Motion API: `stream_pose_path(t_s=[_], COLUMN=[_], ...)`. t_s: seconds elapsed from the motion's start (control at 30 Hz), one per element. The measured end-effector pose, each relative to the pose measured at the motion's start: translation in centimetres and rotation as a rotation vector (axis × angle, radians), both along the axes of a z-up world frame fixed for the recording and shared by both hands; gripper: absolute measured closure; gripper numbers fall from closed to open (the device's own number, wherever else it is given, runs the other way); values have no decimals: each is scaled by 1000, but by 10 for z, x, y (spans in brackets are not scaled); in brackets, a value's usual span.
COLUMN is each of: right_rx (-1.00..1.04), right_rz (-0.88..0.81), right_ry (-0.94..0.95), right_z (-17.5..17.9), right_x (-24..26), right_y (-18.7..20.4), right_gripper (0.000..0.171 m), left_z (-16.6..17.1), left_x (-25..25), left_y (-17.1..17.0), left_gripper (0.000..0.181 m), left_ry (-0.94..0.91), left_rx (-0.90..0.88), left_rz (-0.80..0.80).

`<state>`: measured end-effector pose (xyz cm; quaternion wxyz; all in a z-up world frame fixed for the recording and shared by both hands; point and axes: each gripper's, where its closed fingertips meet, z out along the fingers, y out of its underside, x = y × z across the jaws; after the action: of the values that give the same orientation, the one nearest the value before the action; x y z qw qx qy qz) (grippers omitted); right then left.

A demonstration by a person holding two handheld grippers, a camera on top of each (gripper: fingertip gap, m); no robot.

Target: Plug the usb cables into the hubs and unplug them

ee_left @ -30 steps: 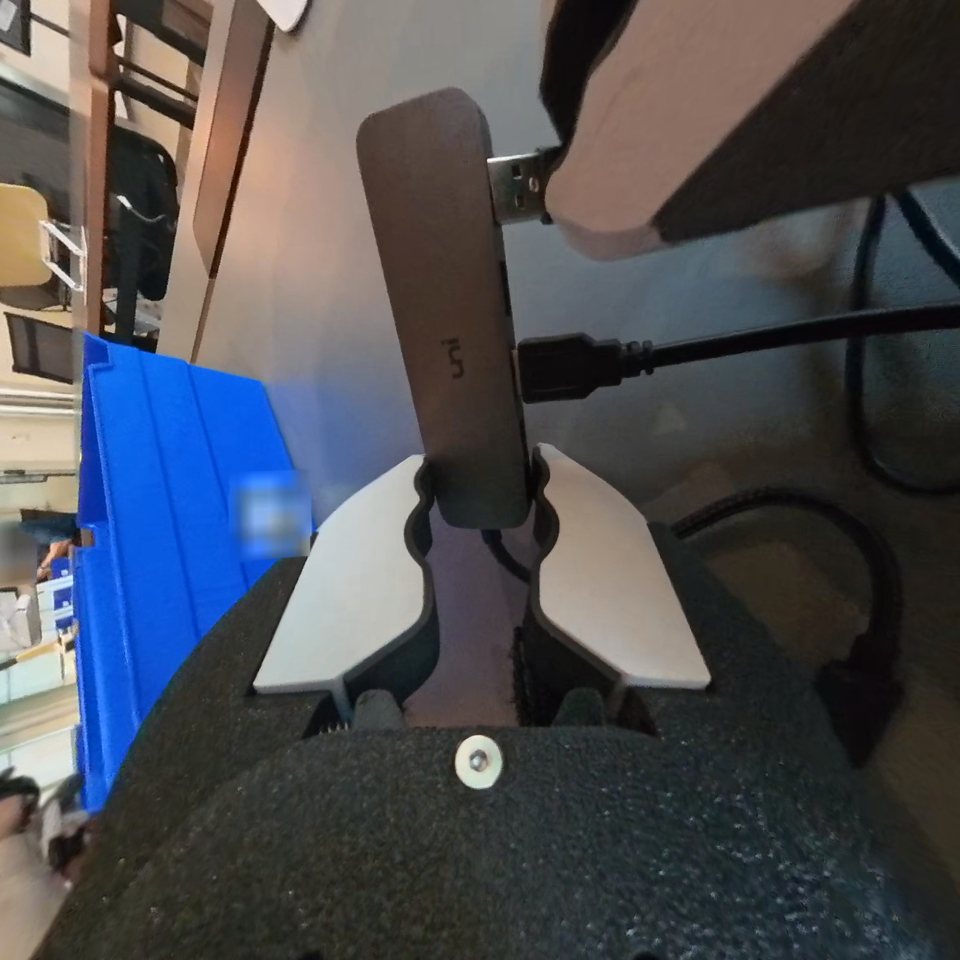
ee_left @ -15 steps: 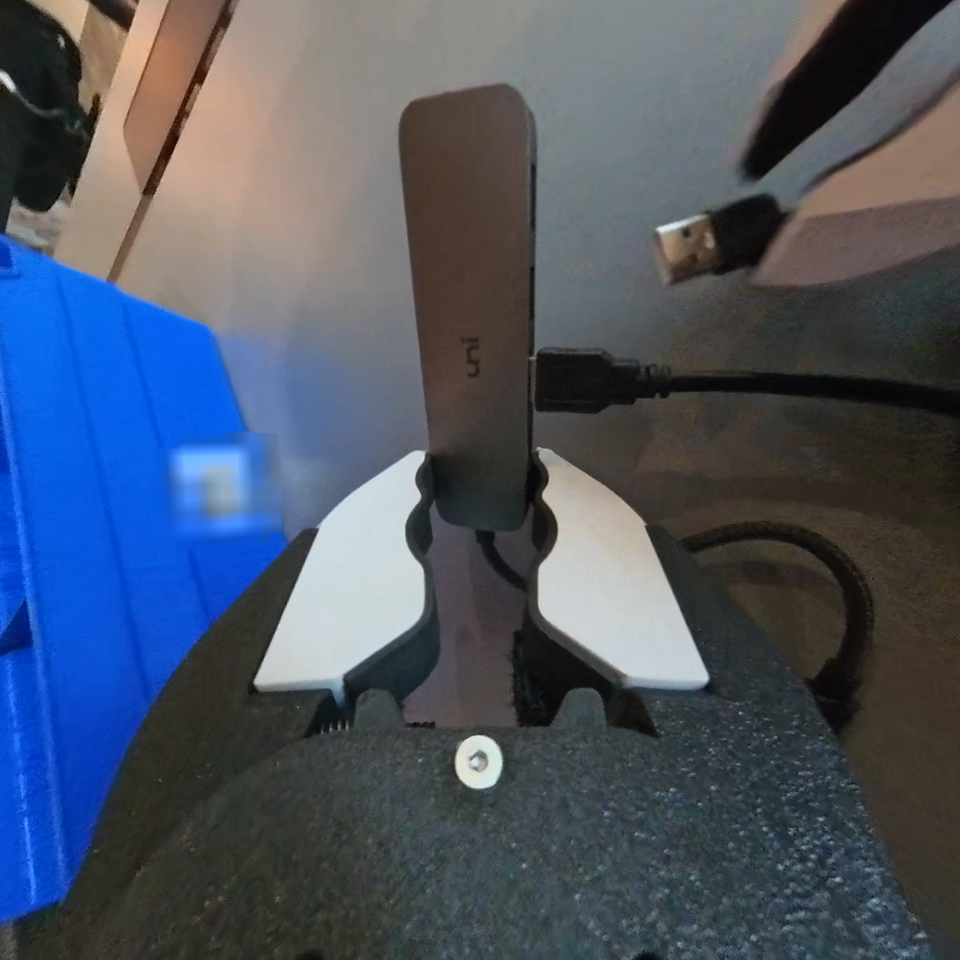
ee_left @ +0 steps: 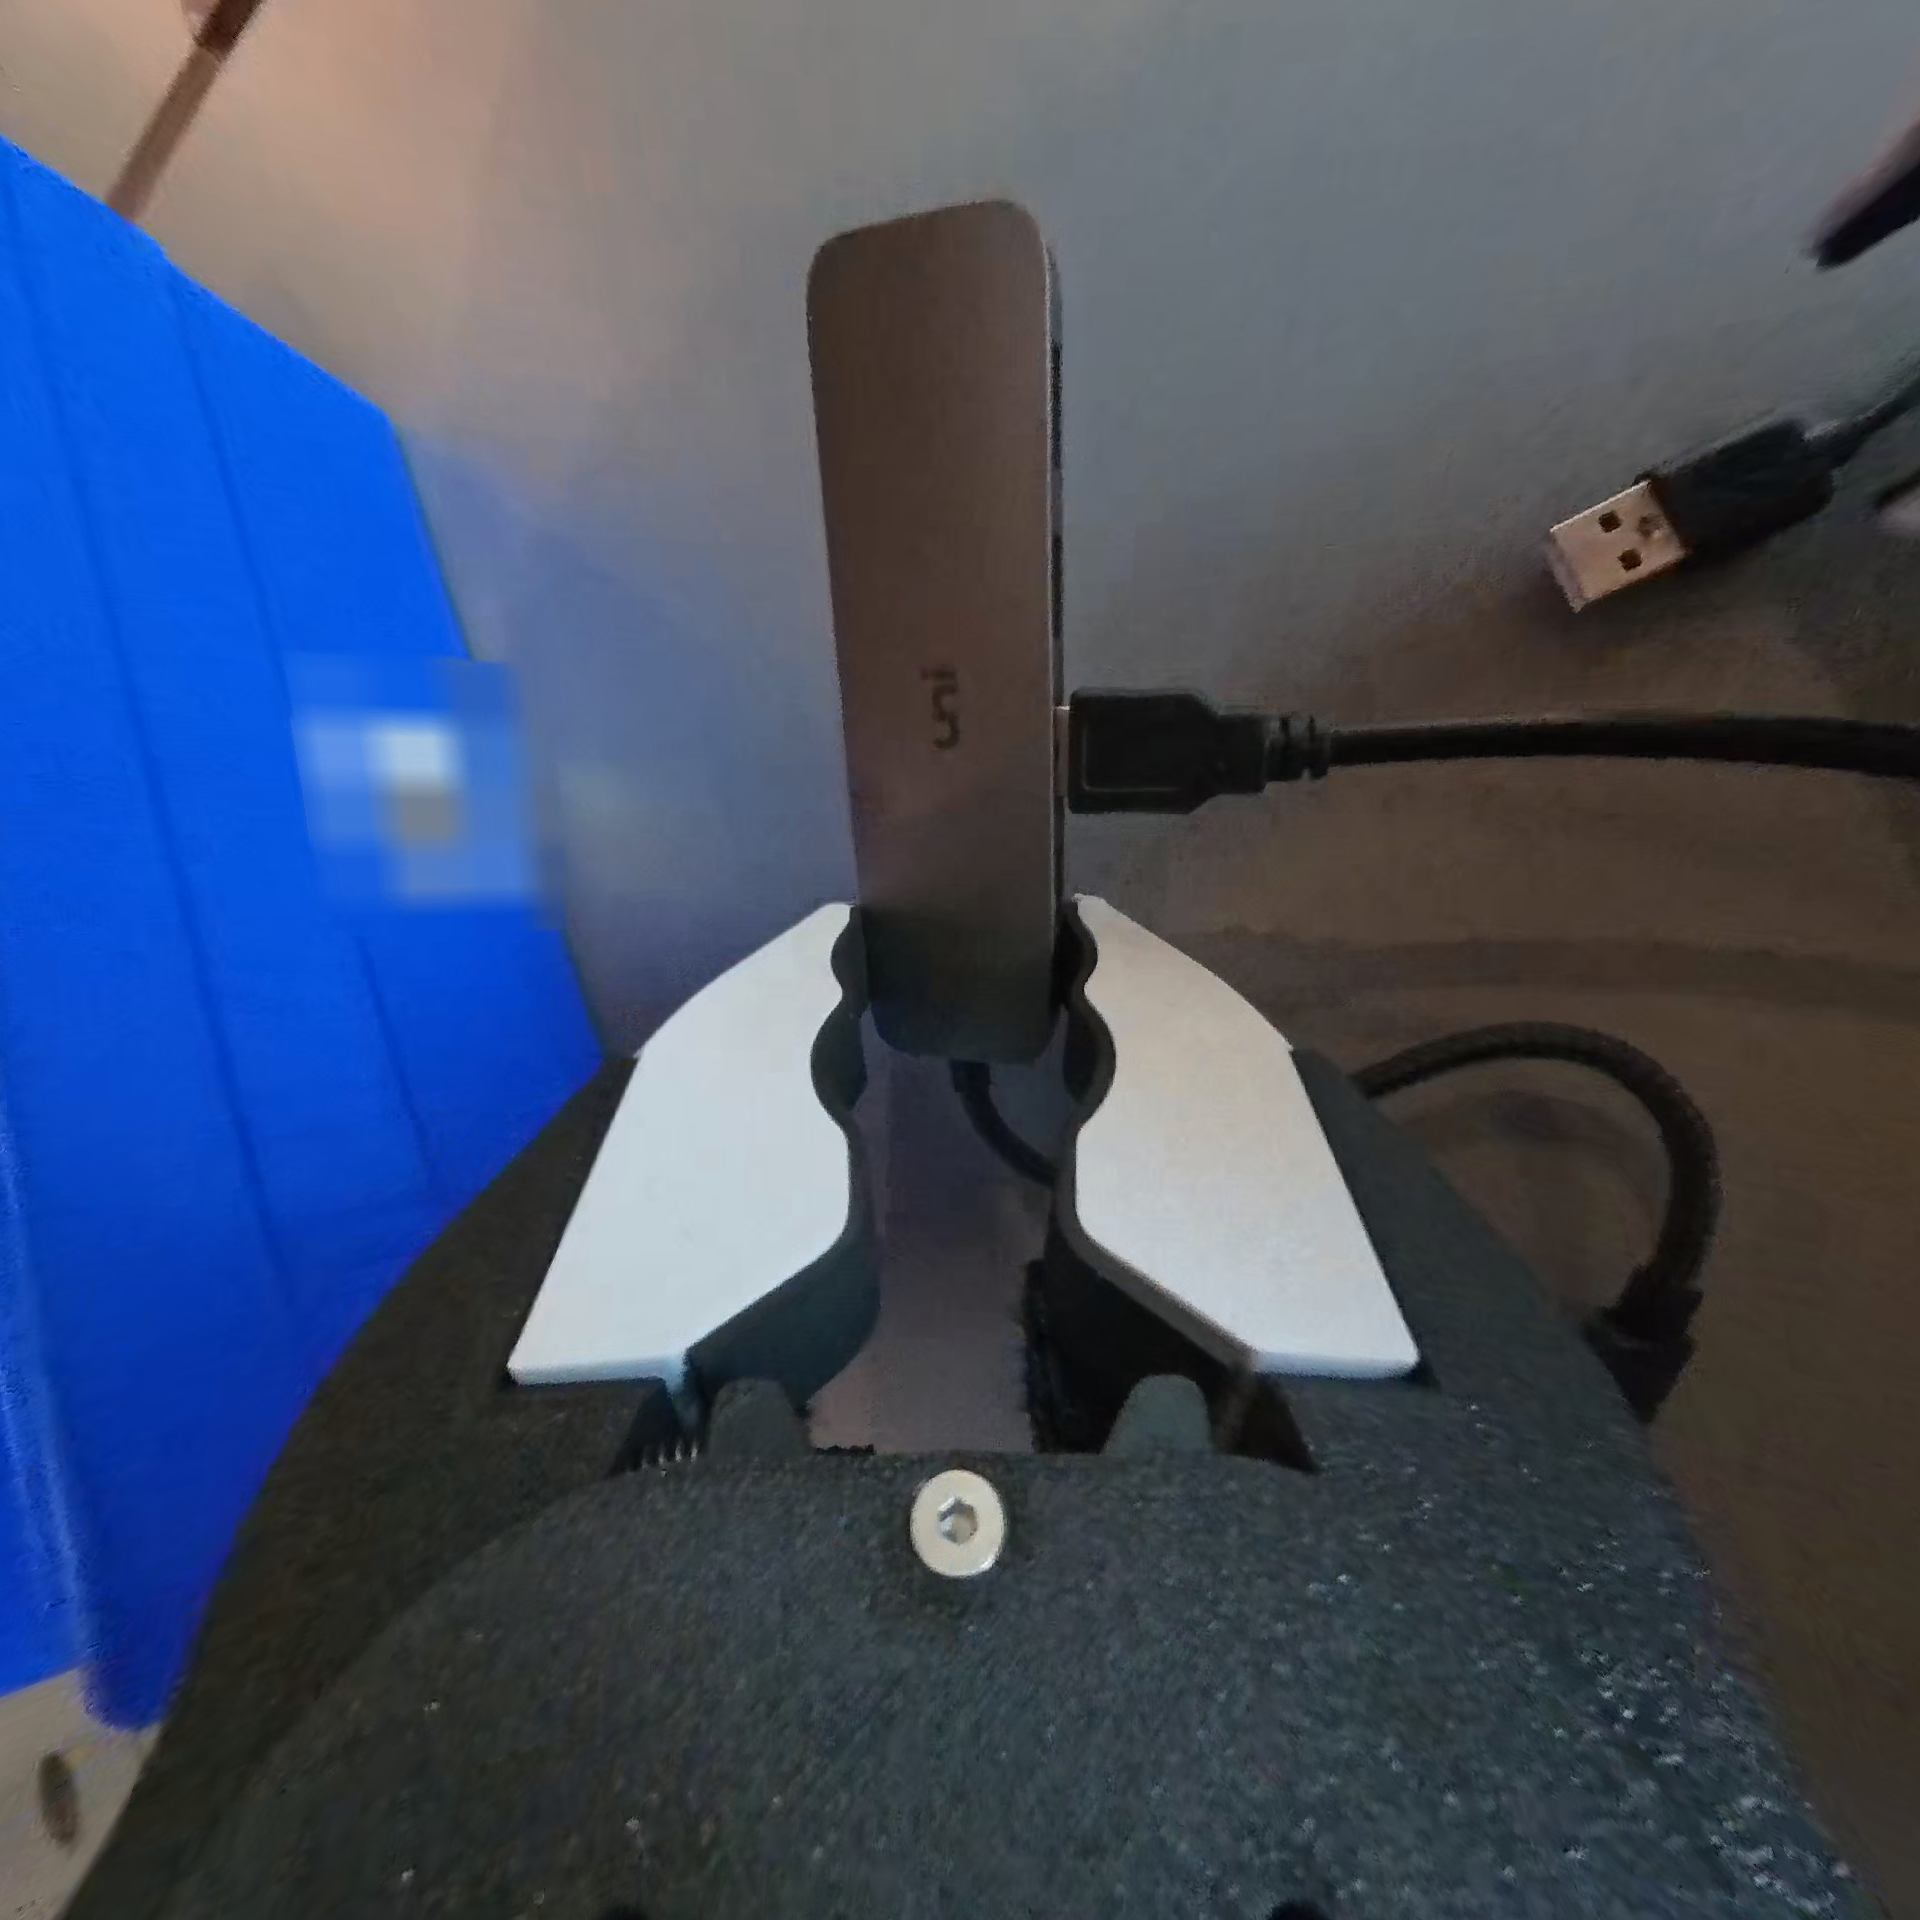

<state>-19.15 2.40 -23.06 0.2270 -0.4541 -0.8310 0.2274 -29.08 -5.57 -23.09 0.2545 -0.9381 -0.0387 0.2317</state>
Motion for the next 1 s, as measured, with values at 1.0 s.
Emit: stream_pose_path(t_s=[1.0], right_rx=[-29], right_rz=[-261], right_ry=[186], right_z=[24], right_x=[-50], right_y=[-14], right_gripper=[158], left_z=[-3], left_x=[17], left_y=[14], left_gripper=[146], left_ry=[-158], left_rx=[-34], left_rz=[-4])
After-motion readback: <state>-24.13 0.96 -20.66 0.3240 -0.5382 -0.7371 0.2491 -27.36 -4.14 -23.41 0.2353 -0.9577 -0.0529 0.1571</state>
